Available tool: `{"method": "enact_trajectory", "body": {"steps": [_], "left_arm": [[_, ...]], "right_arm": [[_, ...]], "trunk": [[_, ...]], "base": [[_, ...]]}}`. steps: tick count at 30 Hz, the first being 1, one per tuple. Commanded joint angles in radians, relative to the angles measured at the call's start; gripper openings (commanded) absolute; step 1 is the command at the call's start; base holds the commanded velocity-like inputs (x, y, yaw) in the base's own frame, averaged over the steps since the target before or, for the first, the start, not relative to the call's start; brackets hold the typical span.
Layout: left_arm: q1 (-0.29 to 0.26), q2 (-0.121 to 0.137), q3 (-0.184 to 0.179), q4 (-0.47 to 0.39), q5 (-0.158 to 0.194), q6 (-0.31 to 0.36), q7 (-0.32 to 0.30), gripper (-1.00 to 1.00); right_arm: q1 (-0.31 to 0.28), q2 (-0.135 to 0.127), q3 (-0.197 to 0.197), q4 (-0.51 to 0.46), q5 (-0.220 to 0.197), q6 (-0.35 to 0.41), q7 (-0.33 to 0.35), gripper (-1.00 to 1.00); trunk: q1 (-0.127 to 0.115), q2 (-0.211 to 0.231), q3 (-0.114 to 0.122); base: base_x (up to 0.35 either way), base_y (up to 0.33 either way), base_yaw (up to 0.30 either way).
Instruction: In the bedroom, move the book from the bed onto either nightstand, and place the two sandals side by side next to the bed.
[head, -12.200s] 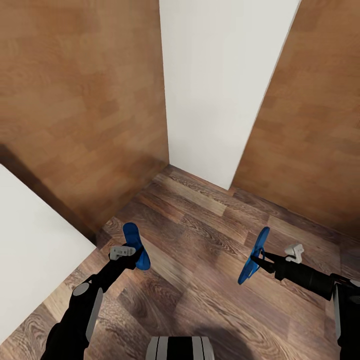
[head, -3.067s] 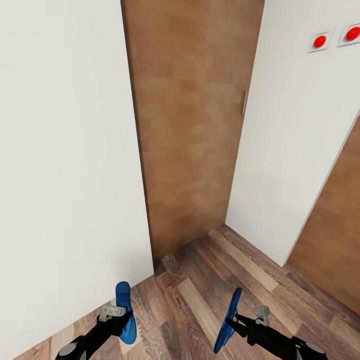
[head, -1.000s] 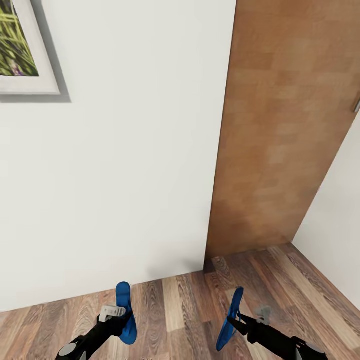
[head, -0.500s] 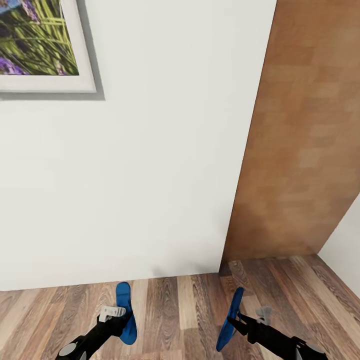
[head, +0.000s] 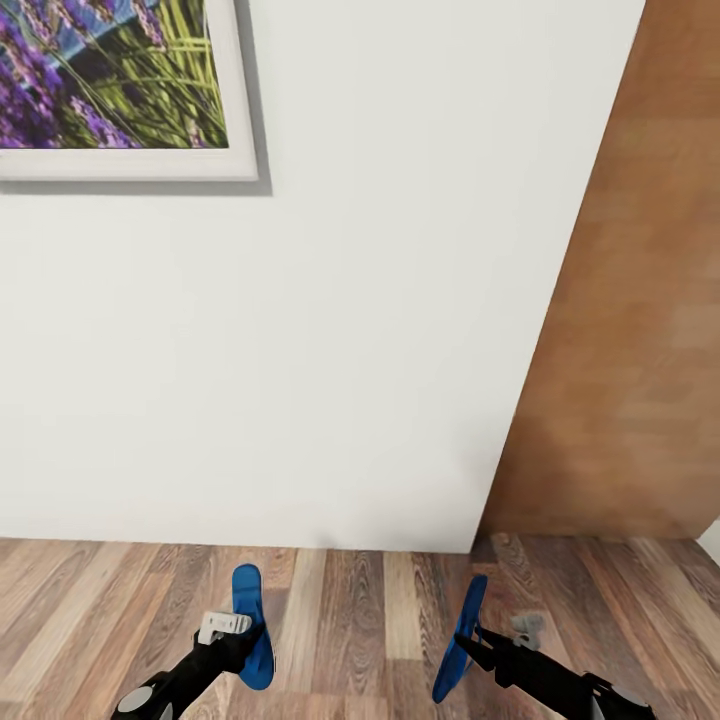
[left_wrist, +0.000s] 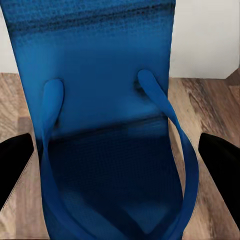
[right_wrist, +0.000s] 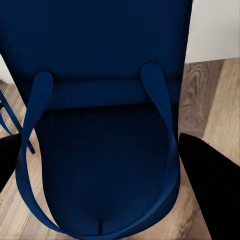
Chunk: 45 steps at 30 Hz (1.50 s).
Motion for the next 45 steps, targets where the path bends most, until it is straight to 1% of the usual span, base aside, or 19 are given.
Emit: {"method": "enact_trajectory", "body": {"steps": [1, 45], "left_arm": [[-0.001, -0.001, 0.008, 0.001, -0.009, -0.006, -0.005, -1.00], [-0.001, -0.001, 0.008, 0.001, -0.009, -0.006, -0.005, -1.00]], "right_arm": [[-0.001, 0.001, -0.008, -0.001, 0.009, 0.002, 0.006, -1.00], [-0.001, 0.001, -0.008, -0.001, 0.009, 0.002, 0.006, -1.00]], "trunk": [[0.000, 0.000, -0.001], [0.000, 0.000, -0.027]], "base": [[0.000, 0.000, 0.263], [0.000, 0.000, 0.264]]}}
